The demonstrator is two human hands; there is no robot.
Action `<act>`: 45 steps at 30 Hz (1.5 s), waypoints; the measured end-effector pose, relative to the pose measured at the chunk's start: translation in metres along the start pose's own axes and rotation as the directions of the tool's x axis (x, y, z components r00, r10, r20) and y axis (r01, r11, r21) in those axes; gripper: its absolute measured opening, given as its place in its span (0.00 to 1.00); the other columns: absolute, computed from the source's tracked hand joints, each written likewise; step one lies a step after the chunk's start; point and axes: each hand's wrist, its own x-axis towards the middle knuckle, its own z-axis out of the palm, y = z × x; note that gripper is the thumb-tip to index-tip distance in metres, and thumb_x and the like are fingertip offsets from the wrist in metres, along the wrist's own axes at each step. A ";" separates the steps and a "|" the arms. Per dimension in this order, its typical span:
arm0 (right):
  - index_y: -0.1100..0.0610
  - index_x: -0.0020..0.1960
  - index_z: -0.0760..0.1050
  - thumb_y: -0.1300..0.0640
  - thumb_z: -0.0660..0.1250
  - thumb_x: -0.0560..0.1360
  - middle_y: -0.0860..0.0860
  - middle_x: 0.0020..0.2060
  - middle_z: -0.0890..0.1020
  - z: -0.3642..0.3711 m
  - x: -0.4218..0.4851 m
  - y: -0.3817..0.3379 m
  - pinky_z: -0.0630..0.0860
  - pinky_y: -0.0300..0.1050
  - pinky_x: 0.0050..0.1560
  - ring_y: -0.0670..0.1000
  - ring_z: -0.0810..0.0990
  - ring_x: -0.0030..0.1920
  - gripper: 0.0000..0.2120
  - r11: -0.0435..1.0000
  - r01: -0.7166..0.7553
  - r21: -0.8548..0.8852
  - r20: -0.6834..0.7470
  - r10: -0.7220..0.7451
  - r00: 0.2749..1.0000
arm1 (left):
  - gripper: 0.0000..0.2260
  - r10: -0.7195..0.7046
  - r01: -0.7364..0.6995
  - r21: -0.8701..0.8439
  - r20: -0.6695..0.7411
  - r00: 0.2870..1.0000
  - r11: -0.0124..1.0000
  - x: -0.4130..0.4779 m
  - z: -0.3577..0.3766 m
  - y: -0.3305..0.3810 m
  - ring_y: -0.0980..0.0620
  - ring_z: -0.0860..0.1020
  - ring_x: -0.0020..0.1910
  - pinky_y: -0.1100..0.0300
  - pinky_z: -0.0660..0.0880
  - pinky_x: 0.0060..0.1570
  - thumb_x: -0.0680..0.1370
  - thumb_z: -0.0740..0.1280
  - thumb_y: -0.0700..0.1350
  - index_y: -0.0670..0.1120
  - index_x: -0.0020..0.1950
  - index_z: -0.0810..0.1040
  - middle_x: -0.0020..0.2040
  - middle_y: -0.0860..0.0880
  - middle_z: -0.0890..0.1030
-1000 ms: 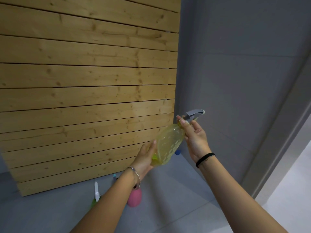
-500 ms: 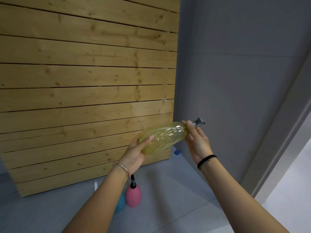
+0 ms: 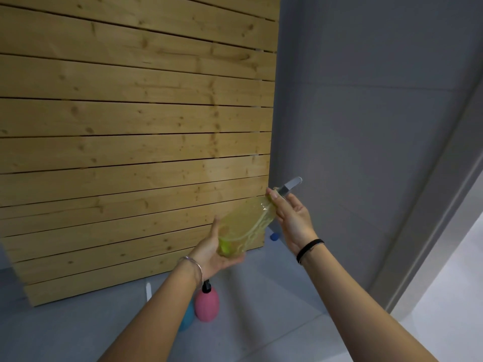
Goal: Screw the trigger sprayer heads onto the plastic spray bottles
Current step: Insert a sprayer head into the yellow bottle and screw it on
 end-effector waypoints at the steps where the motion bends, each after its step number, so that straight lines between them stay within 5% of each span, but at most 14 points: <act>1: 0.60 0.60 0.77 0.57 0.71 0.72 0.51 0.50 0.86 0.000 0.001 0.000 0.79 0.39 0.54 0.46 0.84 0.49 0.18 1.000 0.001 0.006 -0.026 -0.001 1.000 | 0.23 0.022 -0.022 0.015 0.009 1.000 1.000 0.000 0.000 -0.002 0.45 0.82 0.52 0.50 0.81 0.43 0.74 0.60 0.63 0.49 0.61 0.74 0.55 0.44 0.82; 5: 0.61 0.59 0.76 0.57 0.70 0.73 0.59 0.60 0.81 -0.008 0.006 0.000 0.77 0.41 0.57 0.53 0.81 0.57 0.16 0.999 -0.002 0.048 -0.157 0.009 0.988 | 0.29 0.274 -0.266 -0.131 0.050 0.960 0.955 -0.002 -0.003 0.010 0.47 0.77 0.60 0.49 0.77 0.53 0.65 0.75 0.44 0.48 0.66 0.71 0.65 0.45 0.76; 8: 0.62 0.61 0.76 0.56 0.71 0.72 0.57 0.59 0.82 0.000 0.004 0.004 0.74 0.46 0.64 0.51 0.81 0.57 0.19 1.000 -0.026 0.001 -0.086 0.026 0.996 | 0.27 0.138 -0.117 -0.127 0.170 0.976 0.985 -0.008 -0.007 0.014 0.47 0.80 0.56 0.50 0.77 0.55 0.61 0.77 0.57 0.48 0.55 0.79 0.60 0.44 0.80; 10: 0.62 0.62 0.76 0.55 0.72 0.71 0.53 0.56 0.83 0.003 0.004 0.006 0.74 0.47 0.64 0.51 0.81 0.57 0.21 0.999 -0.029 -0.044 -0.053 0.026 0.998 | 0.30 -0.021 0.024 -0.021 0.124 0.992 1.000 -0.011 -0.006 0.007 0.41 0.80 0.56 0.45 0.78 0.52 0.63 0.70 0.65 0.51 0.60 0.75 0.60 0.43 0.79; 14: 0.65 0.62 0.75 0.54 0.74 0.70 0.58 0.58 0.82 -0.005 0.010 0.003 0.75 0.49 0.63 0.54 0.81 0.58 0.25 0.999 -0.024 -0.039 -0.245 0.014 0.969 | 0.39 0.243 -0.245 0.206 0.039 0.969 0.947 -0.010 0.000 0.002 0.51 0.80 0.57 0.59 0.80 0.42 0.57 0.79 0.57 0.59 0.65 0.68 0.66 0.50 0.75; 16: 0.66 0.61 0.75 0.53 0.74 0.69 0.60 0.58 0.81 -0.006 0.010 0.004 0.74 0.51 0.64 0.55 0.81 0.59 0.26 0.998 -0.025 -0.058 -0.268 0.009 0.963 | 0.40 0.244 -0.245 0.157 0.022 0.969 0.957 -0.012 0.005 0.004 0.52 0.79 0.58 0.57 0.80 0.43 0.56 0.80 0.56 0.58 0.65 0.69 0.65 0.50 0.76; 23: 0.53 0.56 0.81 0.48 0.70 0.72 0.41 0.51 0.85 0.006 0.003 0.003 0.73 0.52 0.66 0.46 0.81 0.58 0.15 0.974 0.056 -0.220 0.096 -0.035 0.995 | 0.27 -0.044 0.039 -0.107 -0.043 0.998 0.993 -0.016 0.012 0.004 0.45 0.81 0.46 0.54 0.81 0.36 0.65 0.70 0.63 0.45 0.55 0.78 0.51 0.43 0.82; 27: 0.43 0.42 0.84 0.48 0.67 0.74 0.54 0.58 0.82 0.008 0.000 -0.005 0.69 0.57 0.68 0.52 0.78 0.62 0.07 0.961 0.122 -0.250 0.046 -0.114 0.992 | 0.31 0.166 -0.166 0.006 -0.090 0.982 0.986 -0.015 0.020 0.002 0.46 0.80 0.54 0.52 0.81 0.41 0.64 0.69 0.65 0.50 0.61 0.76 0.58 0.45 0.81; 31: 0.45 0.39 0.85 0.48 0.68 0.74 0.60 0.59 0.81 0.010 -0.003 -0.009 0.70 0.58 0.68 0.56 0.78 0.62 0.09 0.964 0.152 -0.218 0.024 -0.151 0.988 | 0.37 0.315 -0.306 0.073 -0.197 0.928 0.949 -0.019 0.025 0.003 0.45 0.80 0.56 0.51 0.82 0.39 0.57 0.73 0.65 0.49 0.62 0.74 0.60 0.45 0.79; 34: 0.46 0.44 0.85 0.44 0.69 0.71 0.57 0.59 0.81 0.009 -0.004 -0.006 0.70 0.55 0.68 0.53 0.78 0.61 0.09 0.950 0.141 -0.279 0.036 -0.136 0.990 | 0.32 0.217 -0.214 0.038 -0.112 0.970 0.976 -0.018 0.019 0.005 0.47 0.81 0.55 0.54 0.81 0.39 0.60 0.71 0.65 0.52 0.60 0.76 0.60 0.46 0.80; 37: 0.52 0.55 0.82 0.43 0.68 0.71 0.41 0.53 0.84 0.007 0.000 -0.006 0.75 0.45 0.63 0.44 0.80 0.58 0.17 0.934 0.167 -0.314 0.134 -0.131 0.982 | 0.29 0.052 -0.054 -0.063 -0.033 0.998 0.997 -0.017 0.014 0.007 0.47 0.81 0.53 0.53 0.81 0.42 0.65 0.69 0.65 0.49 0.60 0.77 0.56 0.45 0.82; 41: 0.48 0.45 0.84 0.46 0.69 0.72 0.47 0.51 0.85 0.009 0.000 -0.005 0.75 0.45 0.60 0.46 0.82 0.55 0.09 0.915 0.207 -0.346 0.096 -0.185 0.978 | 0.30 0.018 -0.019 -0.050 -0.022 1.000 0.999 -0.016 0.012 0.007 0.46 0.81 0.52 0.53 0.81 0.42 0.66 0.68 0.65 0.48 0.61 0.77 0.55 0.44 0.83; 45: 0.50 0.52 0.81 0.46 0.71 0.70 0.51 0.56 0.83 0.005 0.004 -0.005 0.72 0.51 0.66 0.49 0.79 0.59 0.13 0.889 0.180 -0.420 0.138 -0.133 0.981 | 0.32 0.134 -0.133 0.029 -0.053 0.990 0.991 -0.012 0.003 0.013 0.45 0.79 0.58 0.53 0.81 0.41 0.65 0.68 0.66 0.51 0.64 0.74 0.61 0.45 0.79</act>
